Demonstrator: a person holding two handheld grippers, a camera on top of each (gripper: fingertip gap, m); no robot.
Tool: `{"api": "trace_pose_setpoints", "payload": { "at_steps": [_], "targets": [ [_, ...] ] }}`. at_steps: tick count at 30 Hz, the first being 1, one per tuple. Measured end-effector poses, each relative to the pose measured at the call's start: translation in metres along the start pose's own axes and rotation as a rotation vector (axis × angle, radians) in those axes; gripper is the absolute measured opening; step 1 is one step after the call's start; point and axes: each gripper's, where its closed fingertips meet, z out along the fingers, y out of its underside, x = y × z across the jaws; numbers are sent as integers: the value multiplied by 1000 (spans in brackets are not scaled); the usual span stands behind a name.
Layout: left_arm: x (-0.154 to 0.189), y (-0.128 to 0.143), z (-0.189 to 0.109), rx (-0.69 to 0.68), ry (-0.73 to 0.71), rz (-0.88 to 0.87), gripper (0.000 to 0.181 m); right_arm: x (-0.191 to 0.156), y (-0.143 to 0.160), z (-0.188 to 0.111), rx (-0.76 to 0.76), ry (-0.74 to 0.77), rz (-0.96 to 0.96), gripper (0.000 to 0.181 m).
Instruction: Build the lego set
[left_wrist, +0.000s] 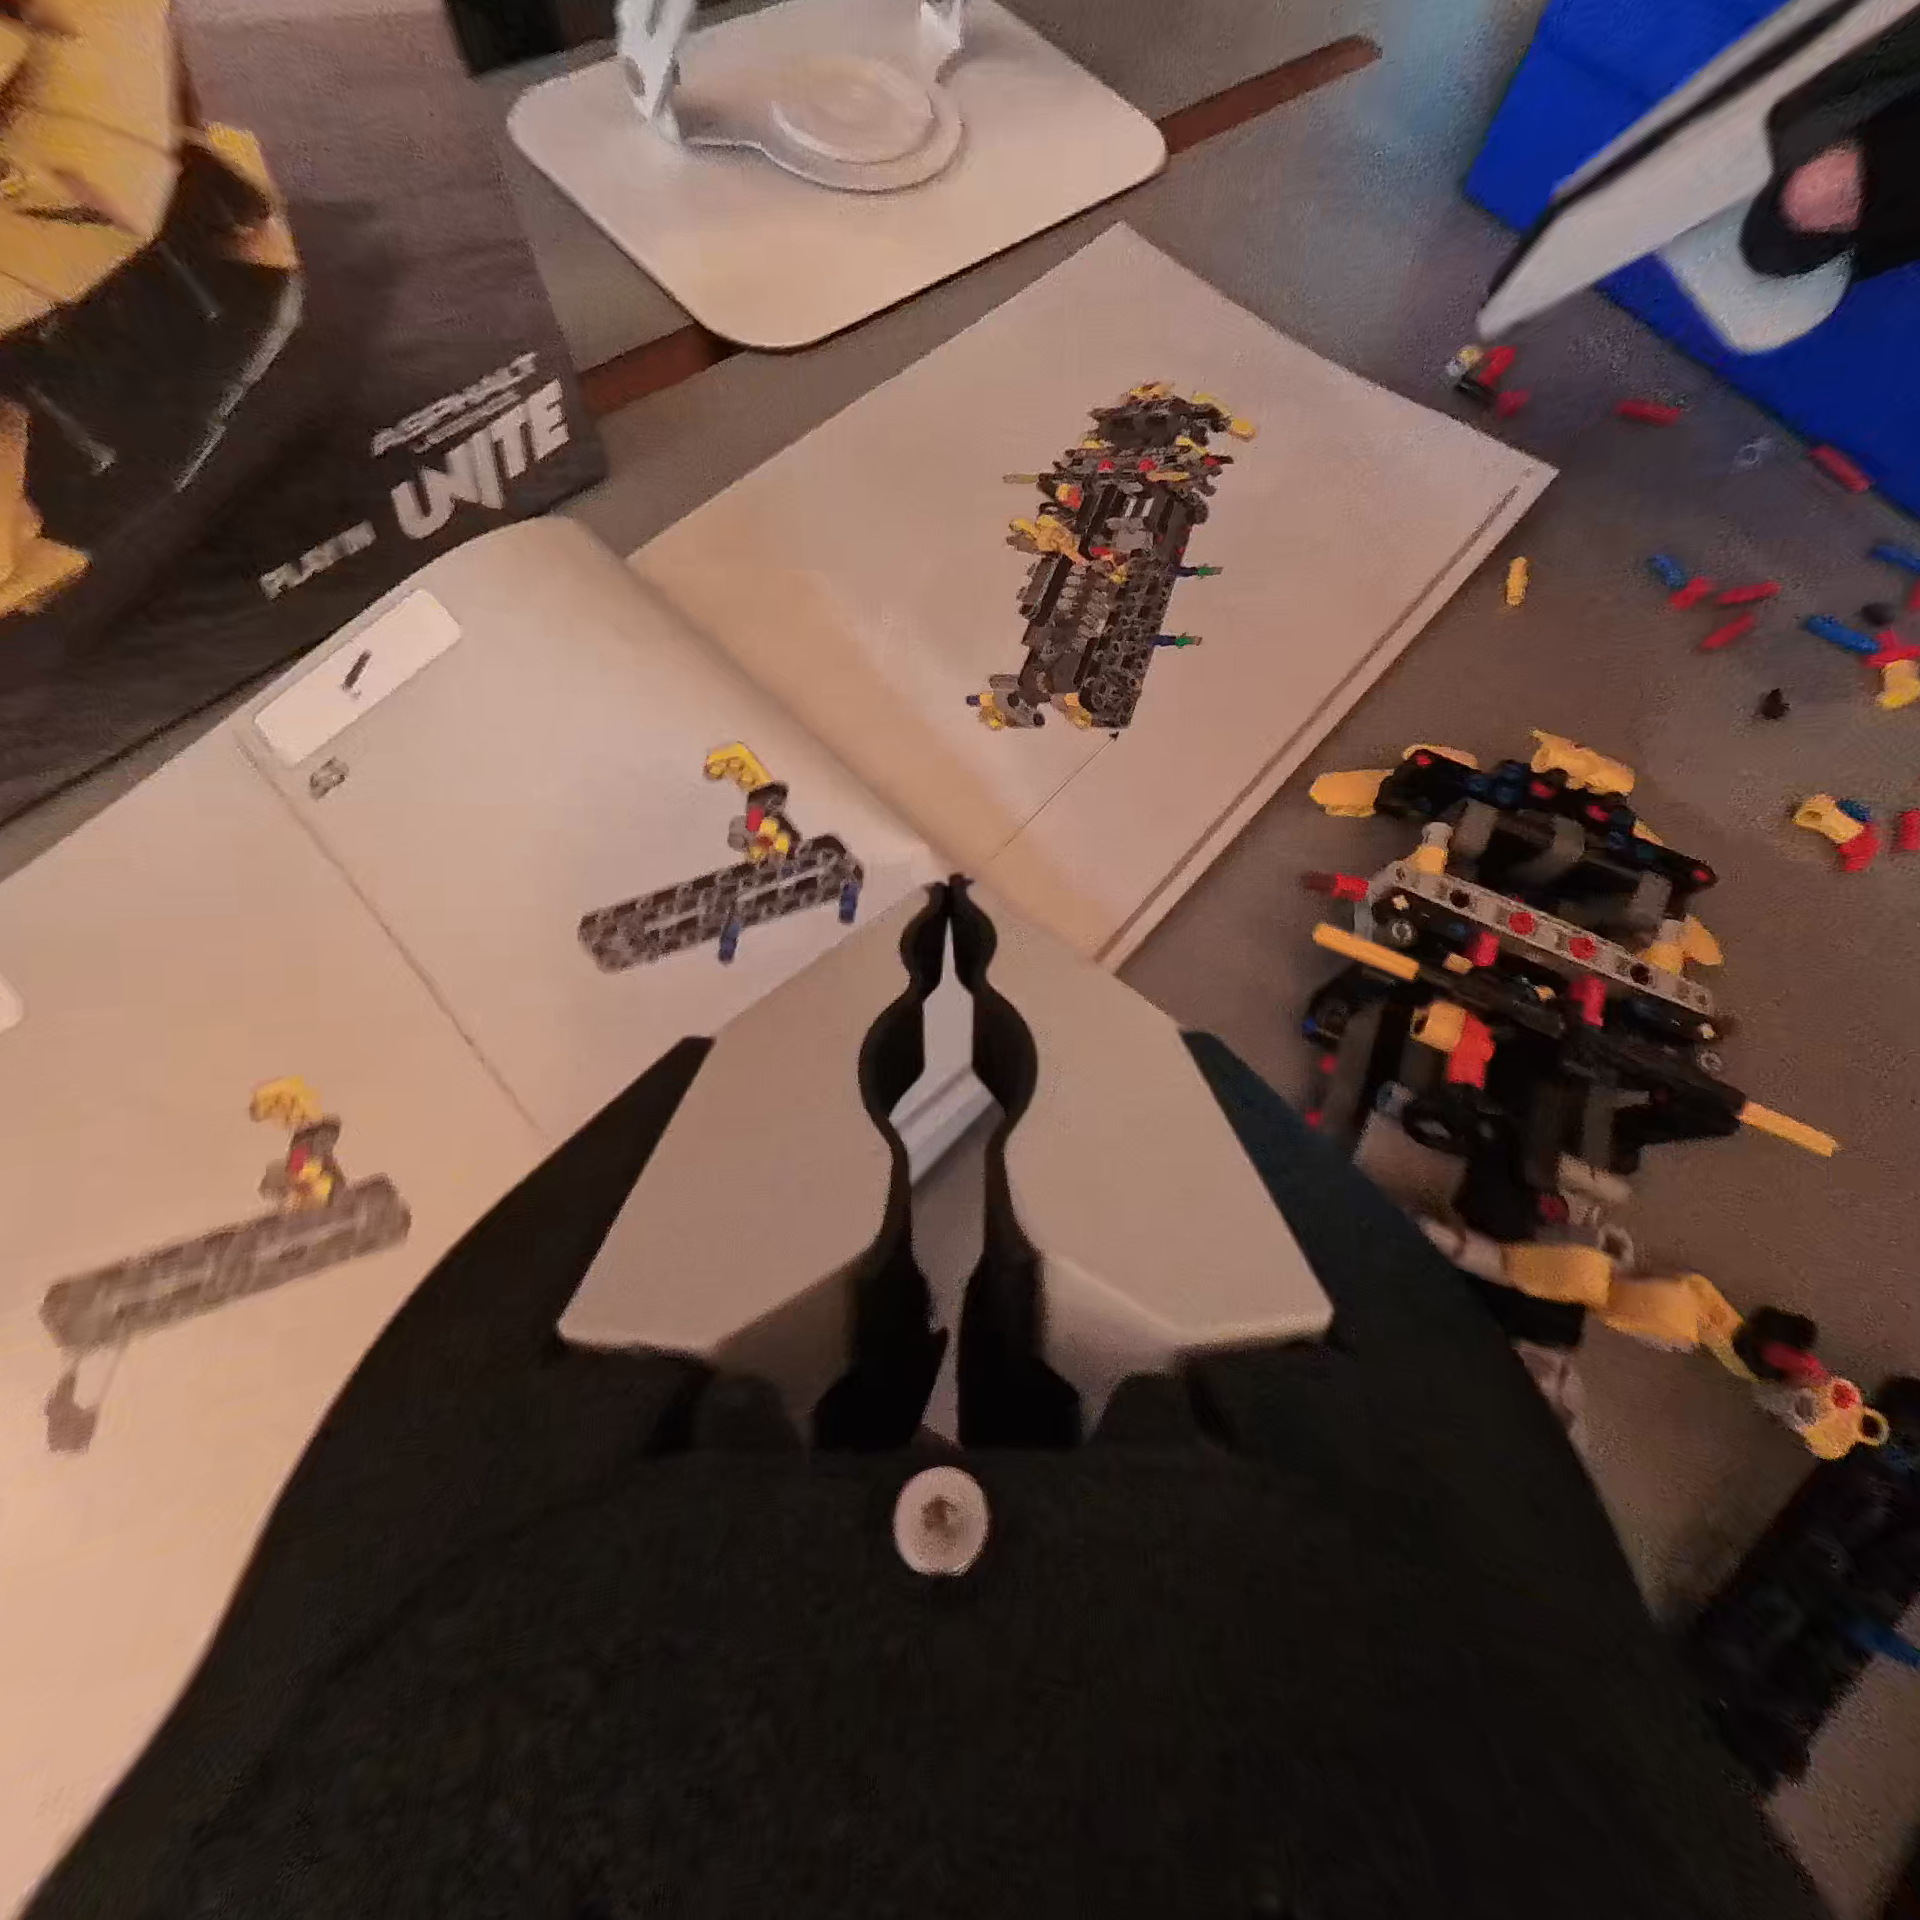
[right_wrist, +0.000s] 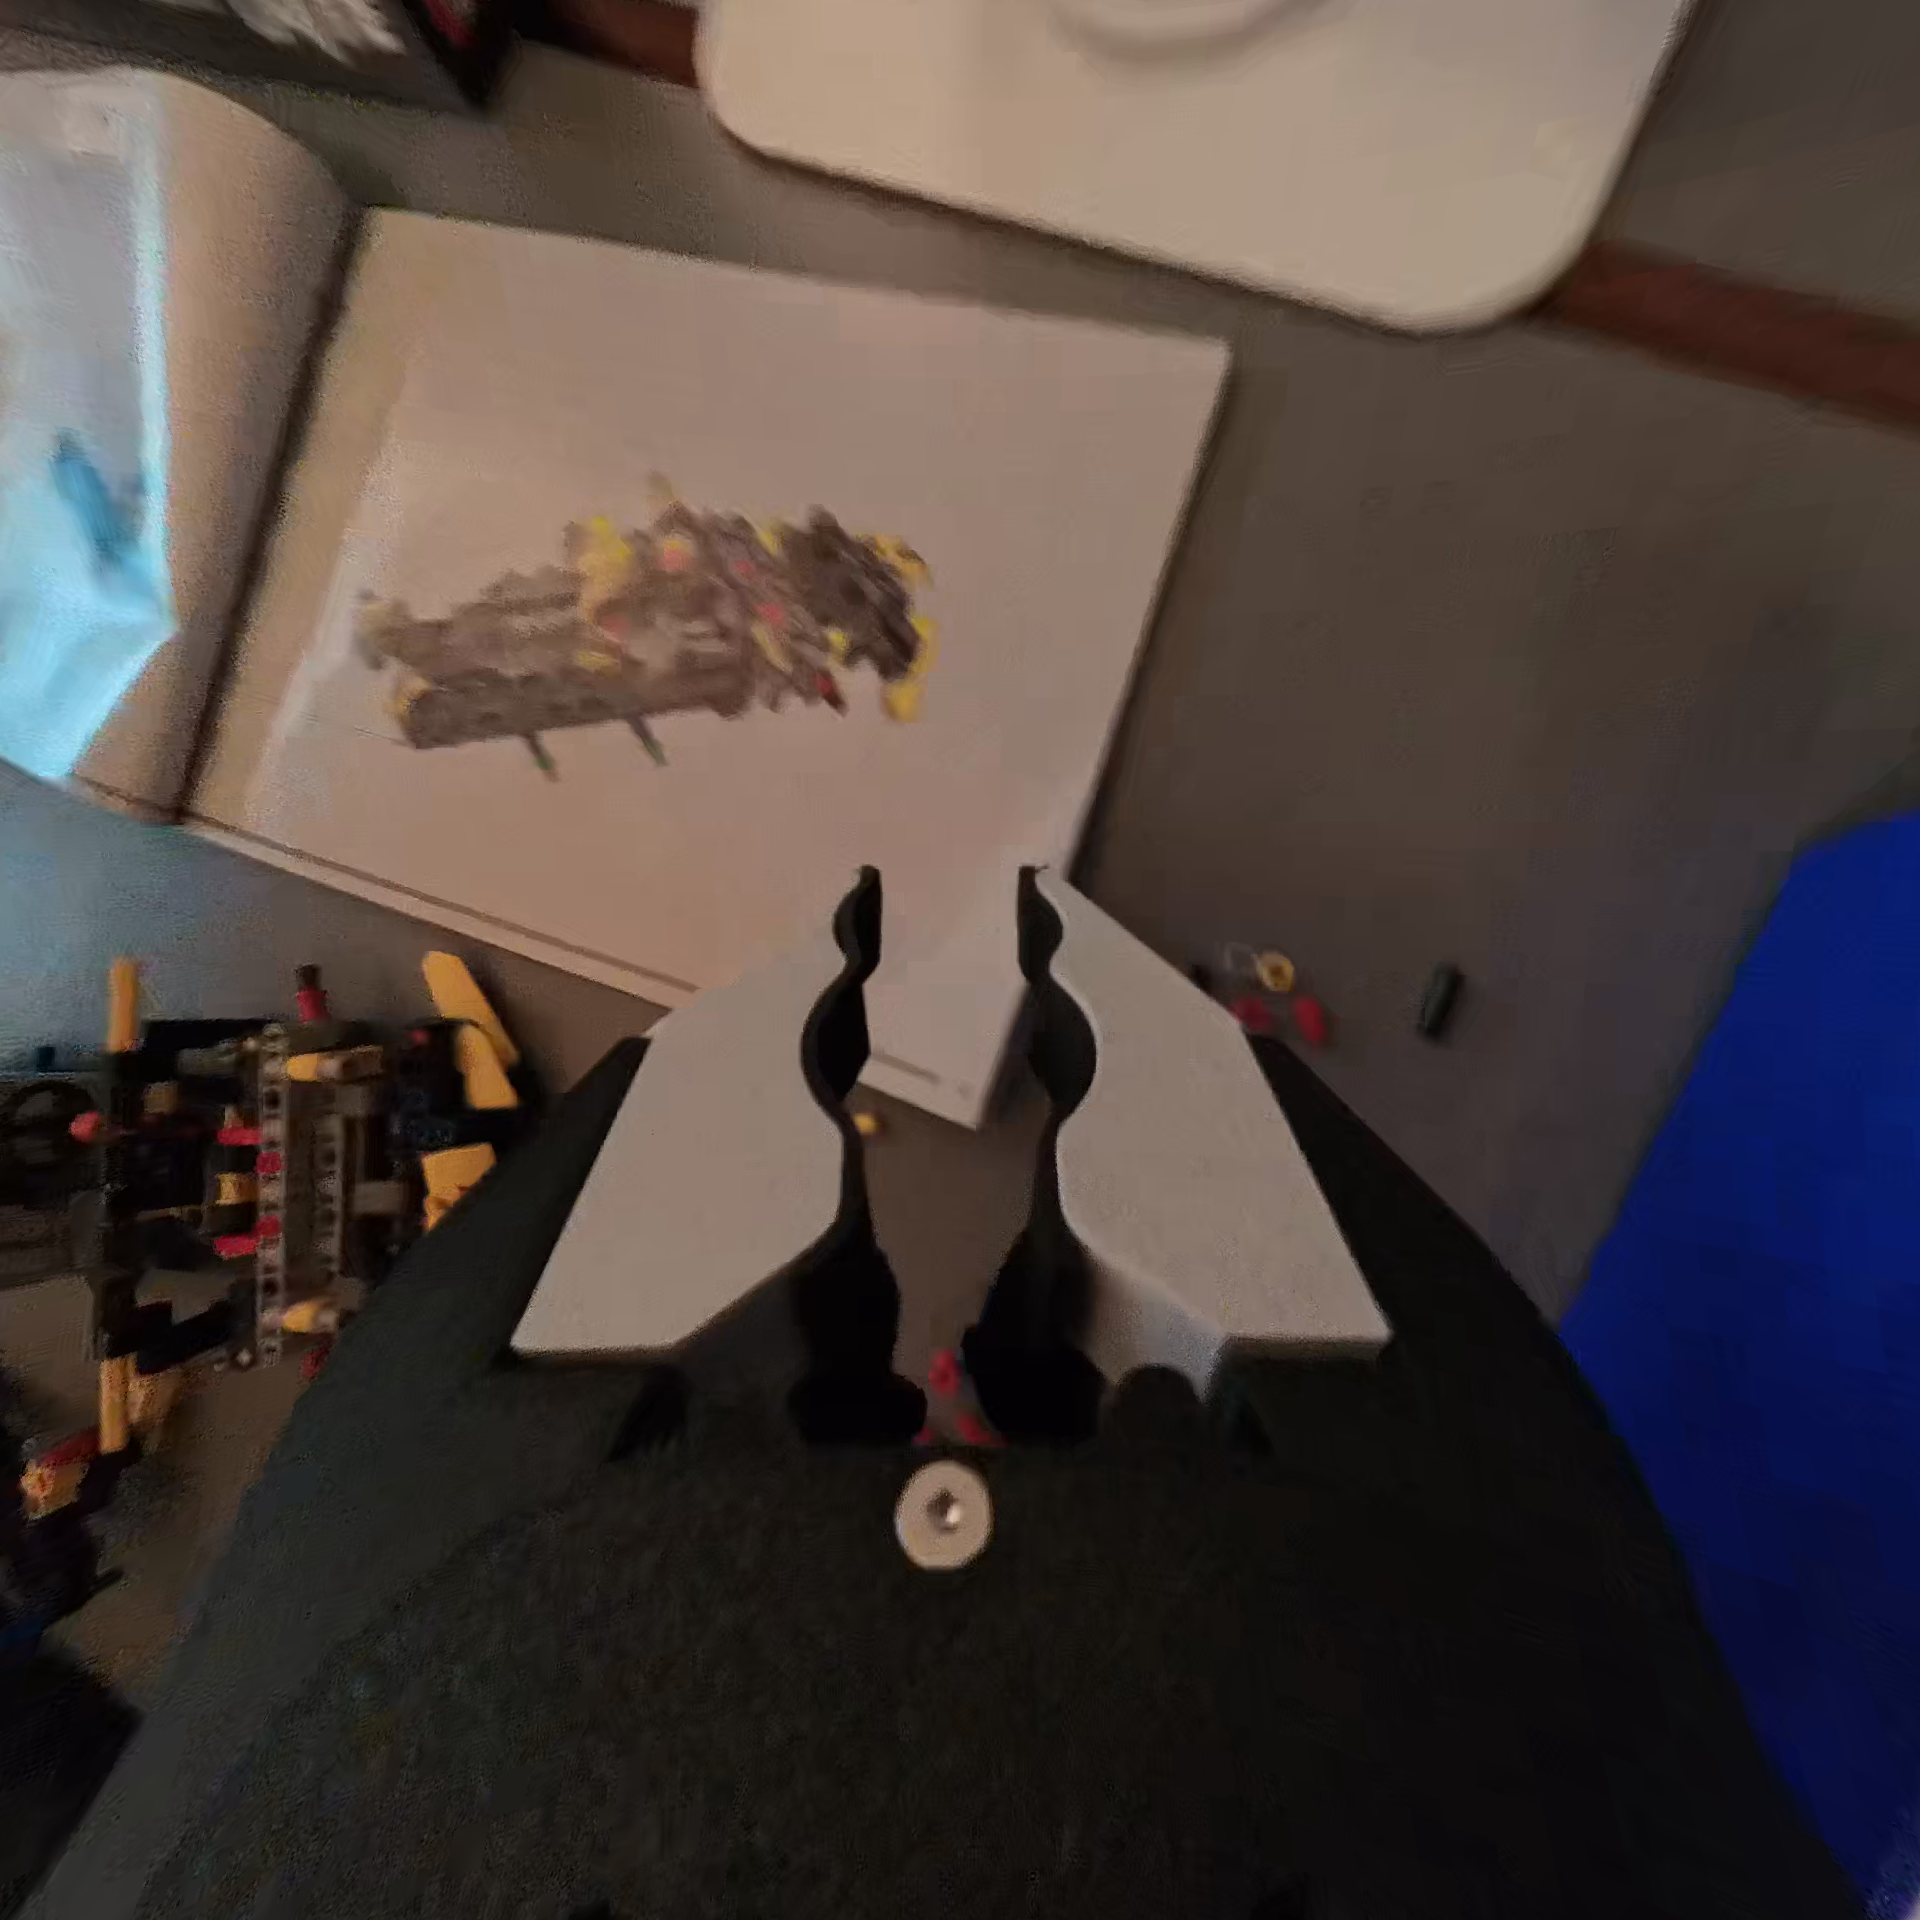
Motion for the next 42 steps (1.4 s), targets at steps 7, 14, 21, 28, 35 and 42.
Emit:
{"api": "trace_pose_setpoints", "payload": {
  "at_steps": [7, 14, 21, 28, 35, 42],
  "targets": [
    [-16, -9, 73, -174, -83, 164, 0, -20, -21, 55, 111, 138, -309, 0],
    [-33, 0, 76, -152, -143, 208, 0, -15, -7, 67, 103, 258, -309, 0],
    [-59, 21, 54, -153, -151, 91, 0, -16, -6, 66, 103, 305, -262, 0],
    [-63, 28, 55, -144, -134, -12, 0, -16, -6, 66, 119, 294, -230, 0],
    [-80, 21, 19, -124, -252, -51, 1, -20, -10, 52, 127, 277, -214, 0],
    [-59, 27, -49, 175, -94, -224, 7, -76, 0, -35, 489, 4, -121, 1]
  ]
}}
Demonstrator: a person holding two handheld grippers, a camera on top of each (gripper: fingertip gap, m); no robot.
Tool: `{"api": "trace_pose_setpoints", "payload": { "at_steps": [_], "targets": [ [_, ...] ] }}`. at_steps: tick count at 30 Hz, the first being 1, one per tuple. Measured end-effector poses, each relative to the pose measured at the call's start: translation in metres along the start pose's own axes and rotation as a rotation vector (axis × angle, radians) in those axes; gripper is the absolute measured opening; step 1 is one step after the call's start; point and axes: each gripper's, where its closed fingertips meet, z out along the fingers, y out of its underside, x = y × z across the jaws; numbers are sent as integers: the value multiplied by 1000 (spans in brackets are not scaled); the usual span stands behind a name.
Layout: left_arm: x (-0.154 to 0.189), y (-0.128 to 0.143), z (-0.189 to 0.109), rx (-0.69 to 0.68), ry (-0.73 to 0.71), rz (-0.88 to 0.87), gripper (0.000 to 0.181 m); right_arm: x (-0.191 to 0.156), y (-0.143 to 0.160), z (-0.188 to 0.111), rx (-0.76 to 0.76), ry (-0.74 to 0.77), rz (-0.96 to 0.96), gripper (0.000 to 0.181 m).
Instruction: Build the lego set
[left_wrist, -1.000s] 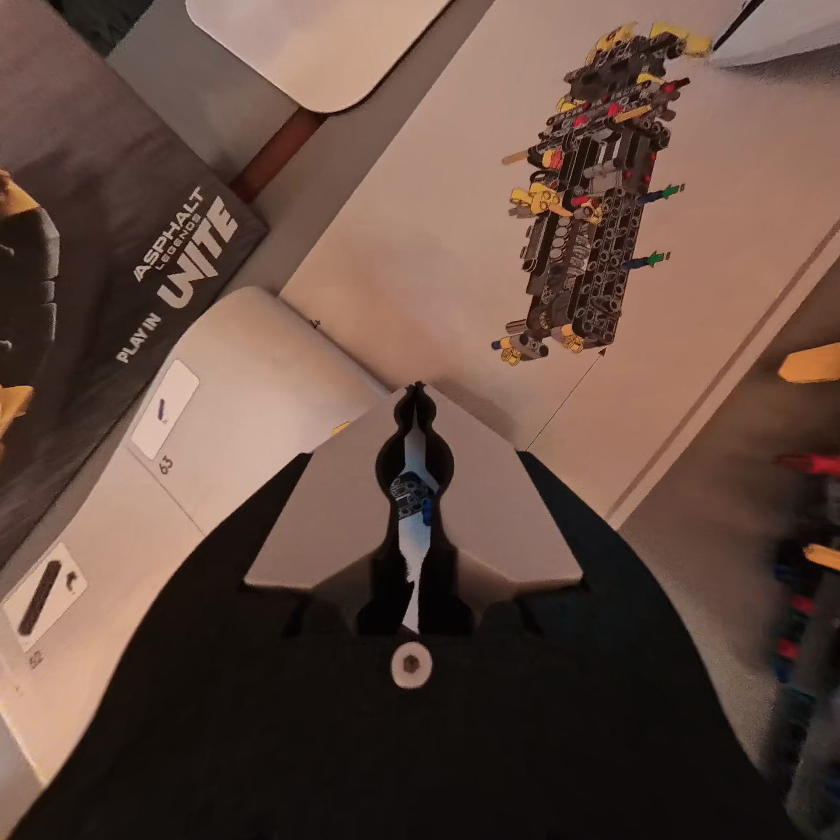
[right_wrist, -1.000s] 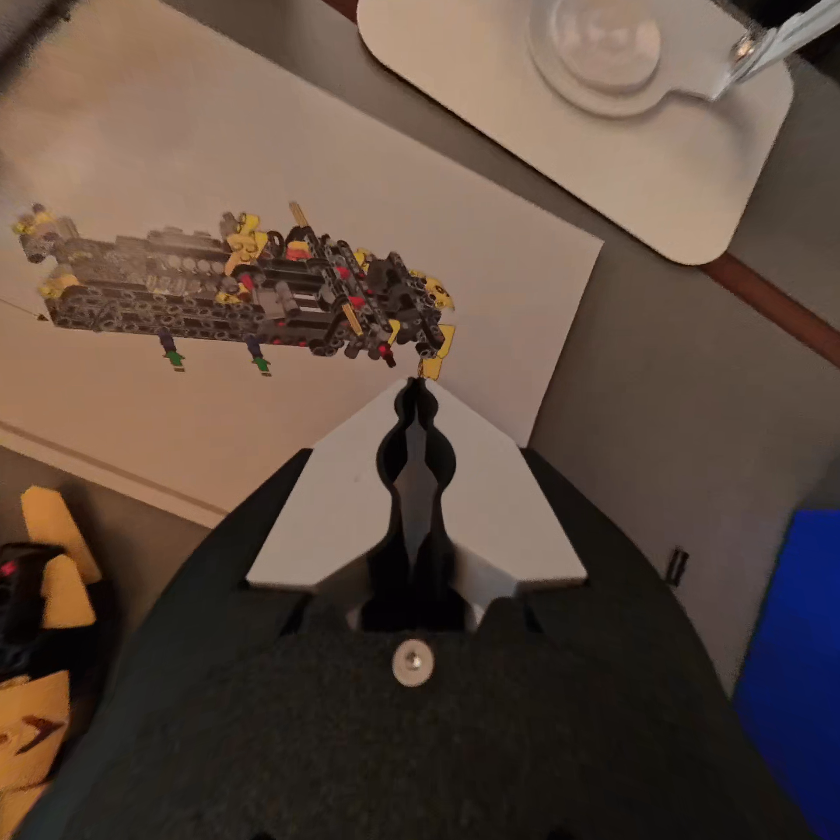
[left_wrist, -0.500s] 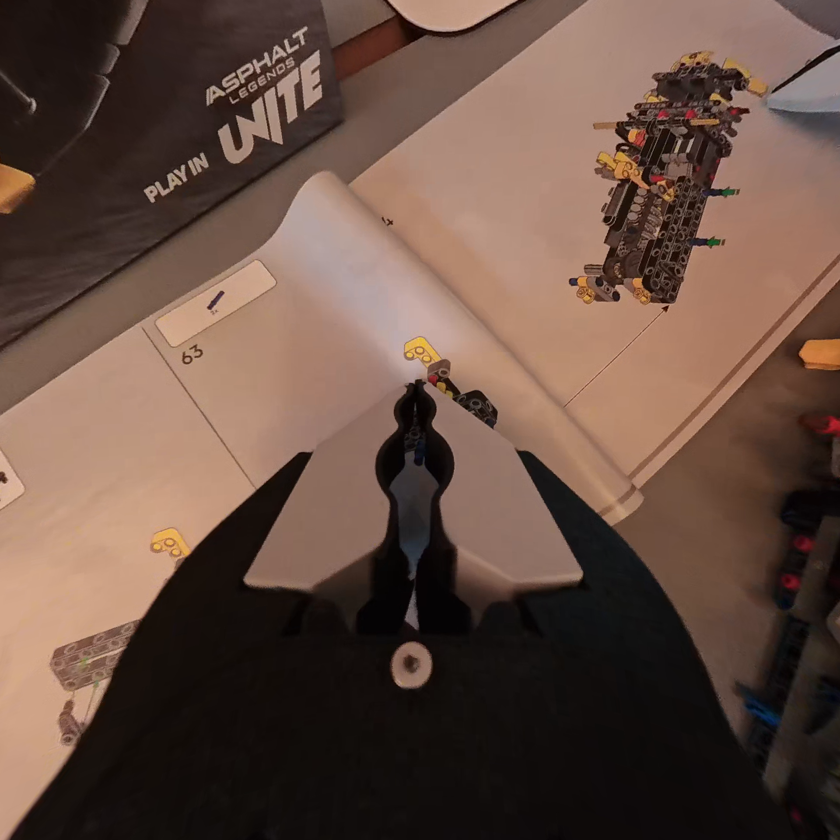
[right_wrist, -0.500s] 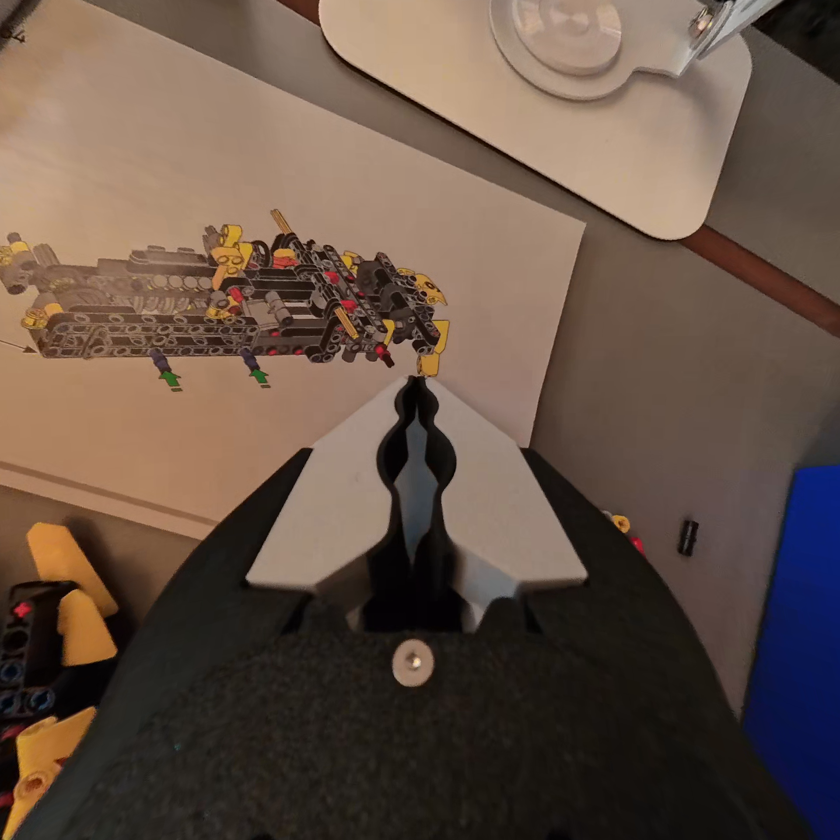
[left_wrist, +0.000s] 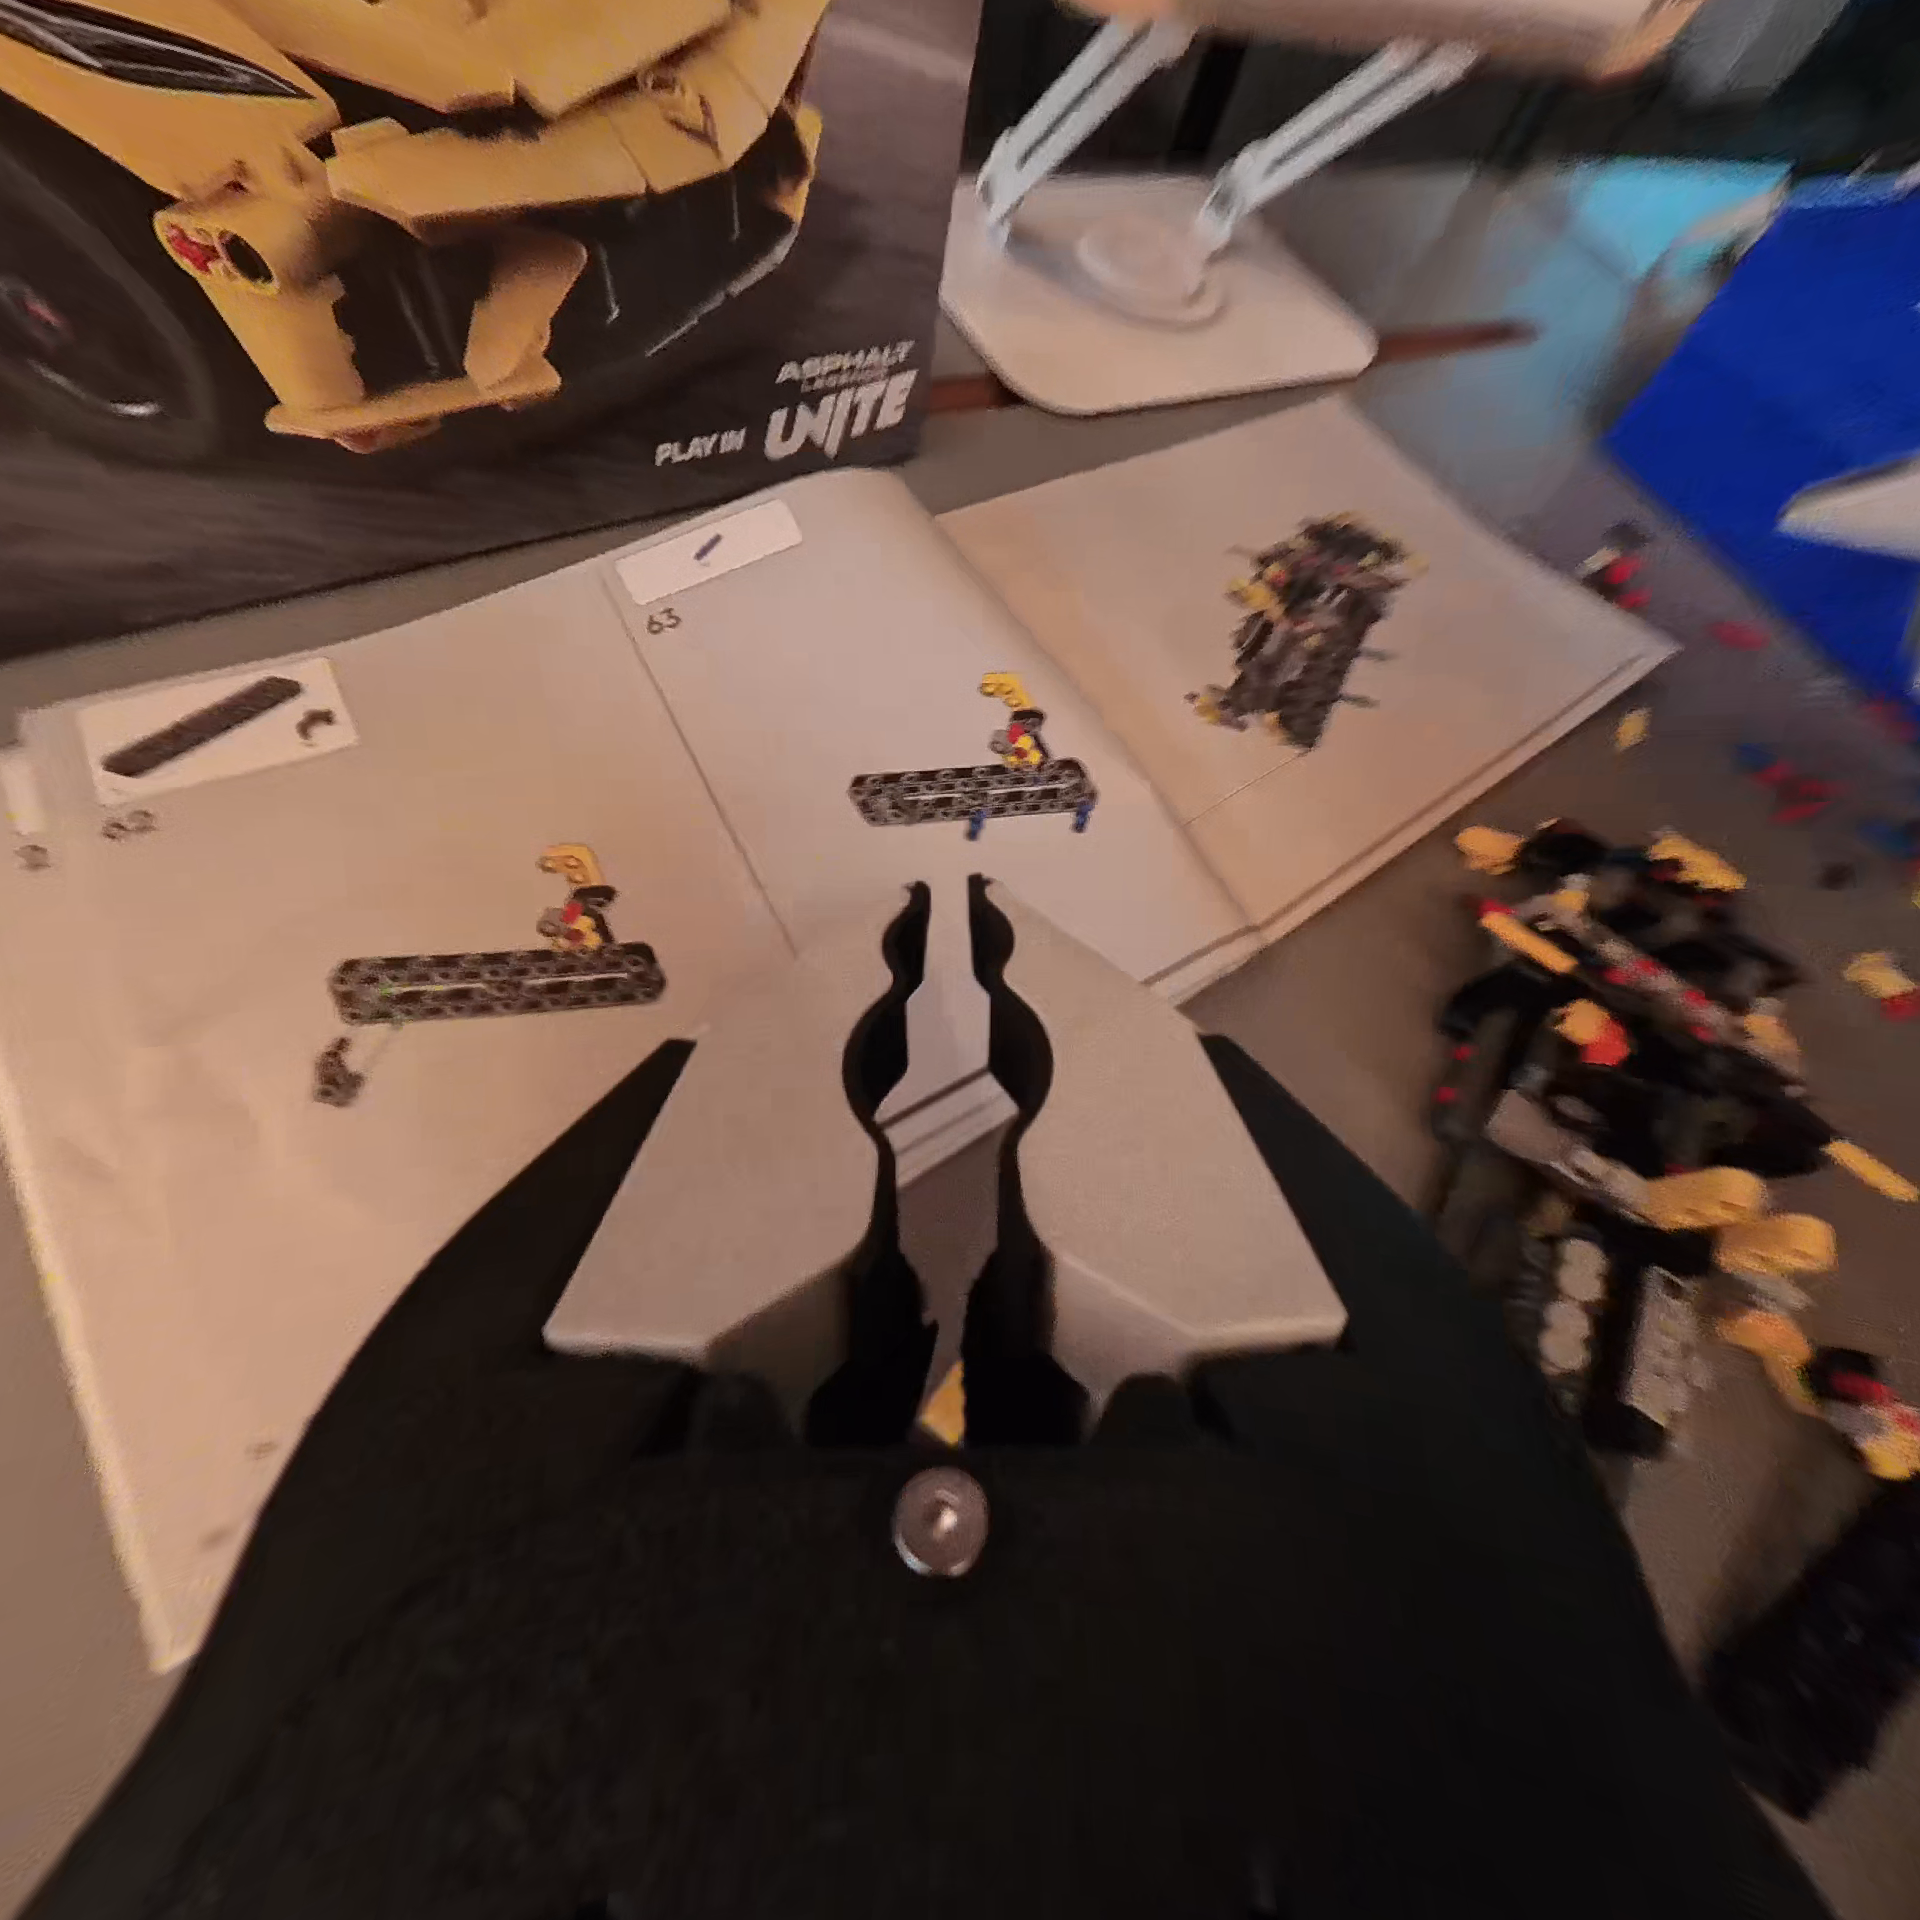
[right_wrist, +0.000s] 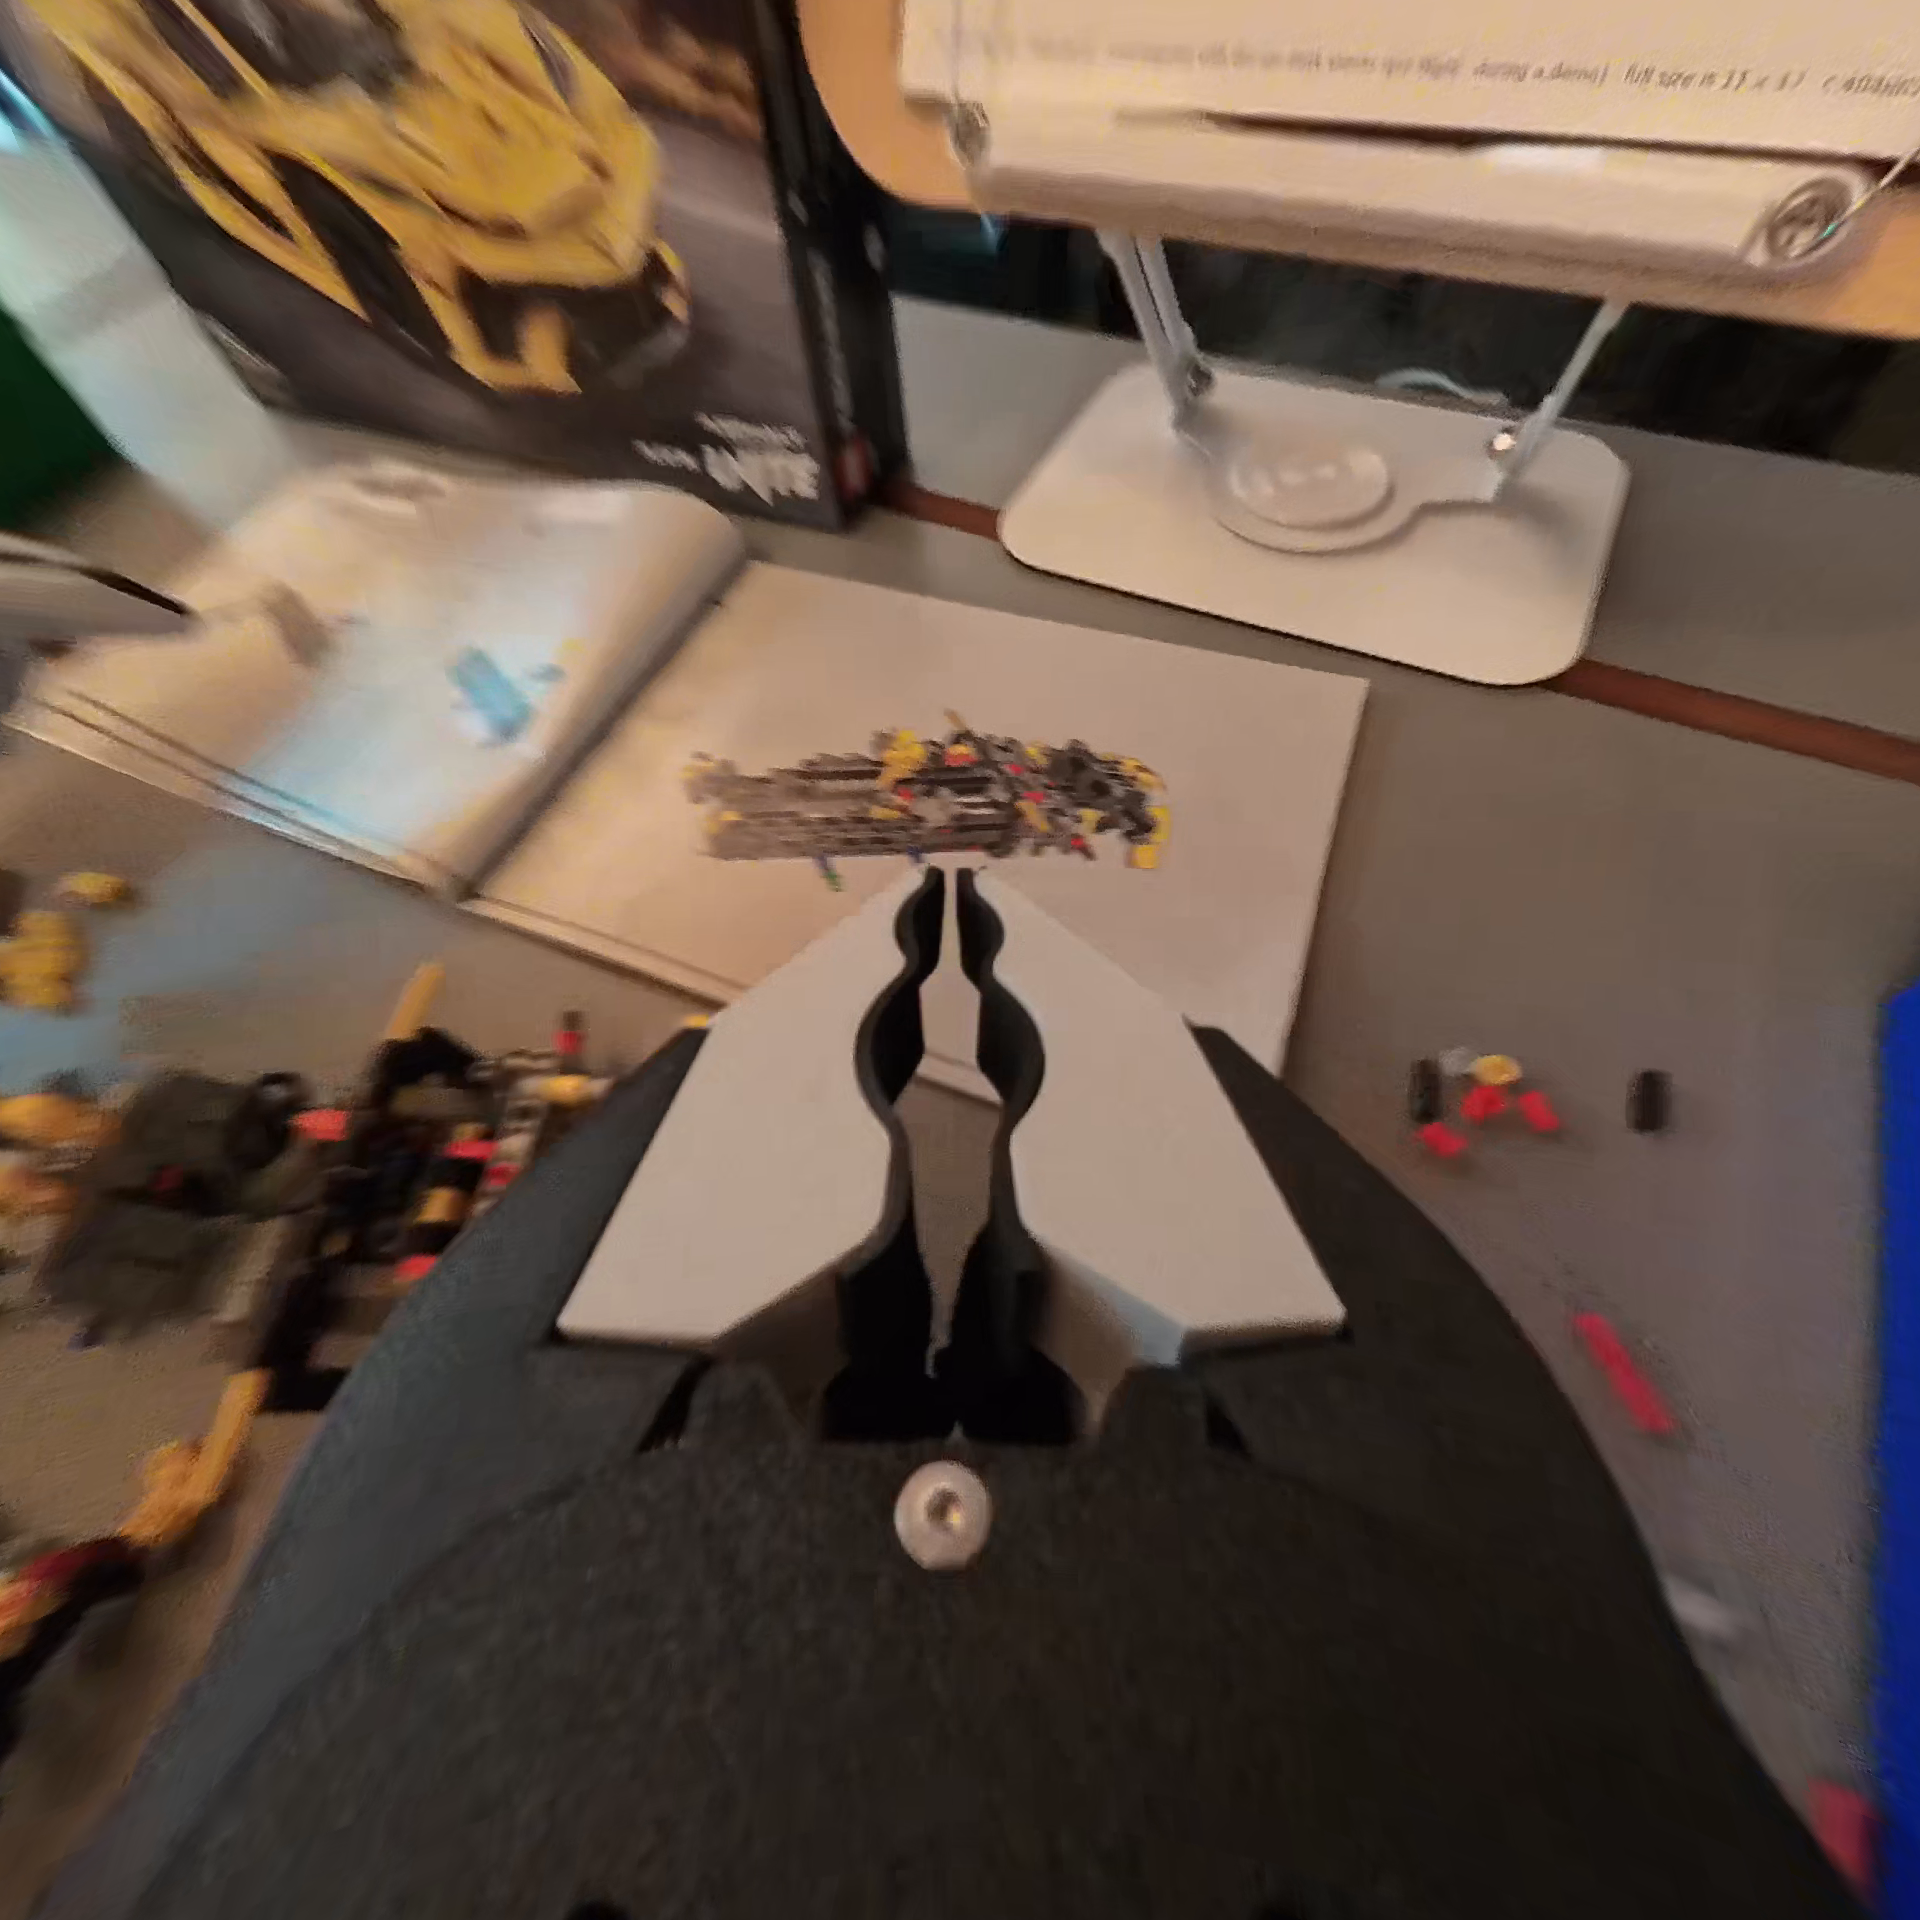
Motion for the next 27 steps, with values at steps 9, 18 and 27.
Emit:
{"api": "trace_pose_setpoints", "payload": {
  "at_steps": [9, 18, 27],
  "targets": [
    [19, -19, -16, 150, 71, 36, 12, -15, -1, -33, 218, -56, 63, 13],
    [37, -6, -5, 103, 91, 119, 13, -27, 8, -10, 145, -51, -9, 17],
    [67, -21, -20, 230, 257, 149, 26, -38, 9, -11, 139, -65, -35, 21]
  ]
}}
